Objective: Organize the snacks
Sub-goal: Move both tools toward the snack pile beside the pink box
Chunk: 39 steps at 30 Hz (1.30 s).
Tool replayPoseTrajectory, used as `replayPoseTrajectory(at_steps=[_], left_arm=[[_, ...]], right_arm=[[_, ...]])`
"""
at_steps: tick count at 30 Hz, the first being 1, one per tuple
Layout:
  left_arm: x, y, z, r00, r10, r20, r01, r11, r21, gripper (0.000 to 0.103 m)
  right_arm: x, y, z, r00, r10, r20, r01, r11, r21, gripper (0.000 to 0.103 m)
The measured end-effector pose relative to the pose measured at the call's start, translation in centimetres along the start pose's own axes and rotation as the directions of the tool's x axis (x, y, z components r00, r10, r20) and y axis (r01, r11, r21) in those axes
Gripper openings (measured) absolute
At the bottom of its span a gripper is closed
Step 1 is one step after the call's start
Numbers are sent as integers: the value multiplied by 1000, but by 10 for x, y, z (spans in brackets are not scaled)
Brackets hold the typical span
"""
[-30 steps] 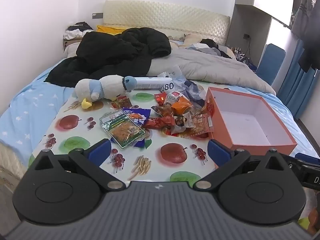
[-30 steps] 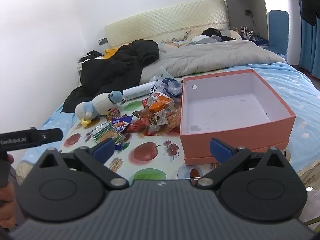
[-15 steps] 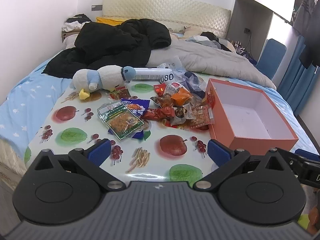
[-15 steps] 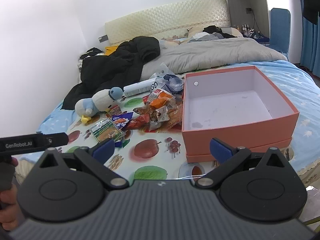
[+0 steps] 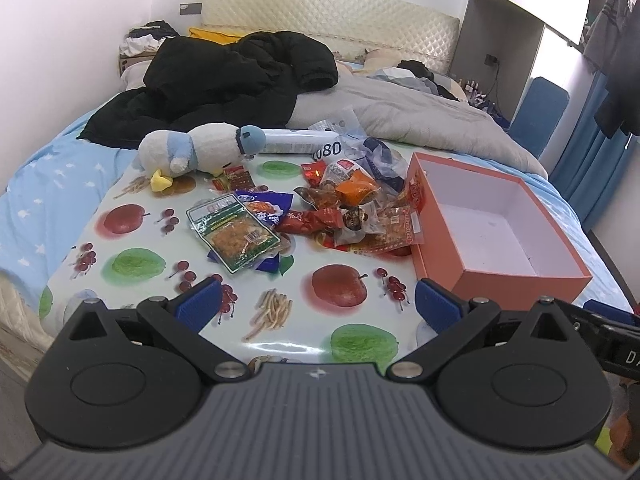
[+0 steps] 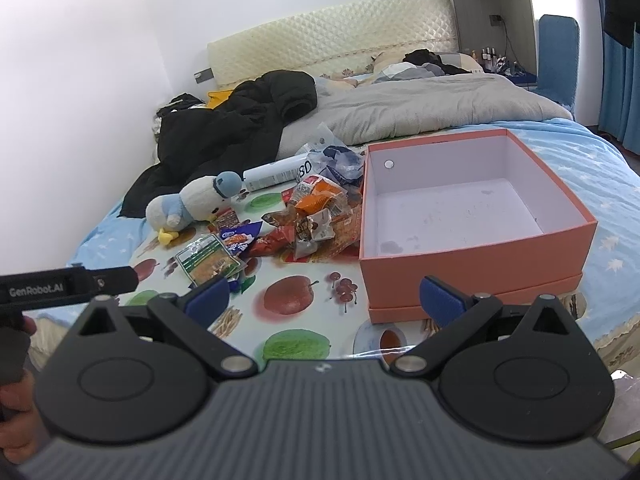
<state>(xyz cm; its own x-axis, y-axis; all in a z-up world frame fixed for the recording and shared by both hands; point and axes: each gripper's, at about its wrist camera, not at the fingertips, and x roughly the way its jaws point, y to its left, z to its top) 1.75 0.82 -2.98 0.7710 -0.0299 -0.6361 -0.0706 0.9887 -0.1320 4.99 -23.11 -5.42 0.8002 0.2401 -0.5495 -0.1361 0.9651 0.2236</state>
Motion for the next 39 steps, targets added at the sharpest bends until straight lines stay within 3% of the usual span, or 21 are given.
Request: replayPoseTrajectory(at_steps=[39], left_arm=[[7,-1,-5,999,-19,-31,19,1000,-14,103]], right_arm=[[8,3,-3,999,9,-31,-9,1000,8,103]])
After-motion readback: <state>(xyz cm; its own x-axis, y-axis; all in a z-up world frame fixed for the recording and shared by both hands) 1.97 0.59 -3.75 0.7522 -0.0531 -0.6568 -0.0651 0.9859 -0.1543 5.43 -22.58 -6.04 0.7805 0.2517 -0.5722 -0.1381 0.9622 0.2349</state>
